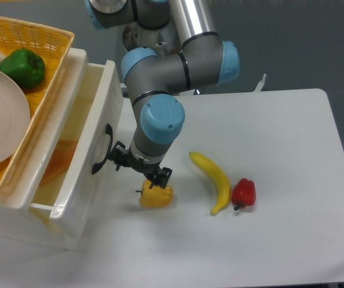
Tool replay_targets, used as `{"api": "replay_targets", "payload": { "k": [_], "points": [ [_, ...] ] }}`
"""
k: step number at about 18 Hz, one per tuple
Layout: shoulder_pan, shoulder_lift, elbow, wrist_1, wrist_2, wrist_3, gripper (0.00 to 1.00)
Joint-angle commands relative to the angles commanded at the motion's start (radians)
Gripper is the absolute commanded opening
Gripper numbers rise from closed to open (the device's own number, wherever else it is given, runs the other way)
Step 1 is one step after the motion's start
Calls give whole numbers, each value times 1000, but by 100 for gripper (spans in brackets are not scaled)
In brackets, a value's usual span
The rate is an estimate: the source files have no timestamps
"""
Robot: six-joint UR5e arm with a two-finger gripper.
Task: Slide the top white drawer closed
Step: 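Push the drawer front with the gripper into the white cabinet, then press the drawer front fully flush with the cabinet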
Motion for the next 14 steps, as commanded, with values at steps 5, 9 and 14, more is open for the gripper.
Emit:
{"api": "replay_targets", "payload": {
  "k": [5, 9, 14],
  "points": [
    [-24, -2, -2, 2, 0, 2, 100],
    [-34, 0, -2, 0, 0, 0, 100],
    [-48, 2, 0, 0, 0, 2, 100]
  ]
}}
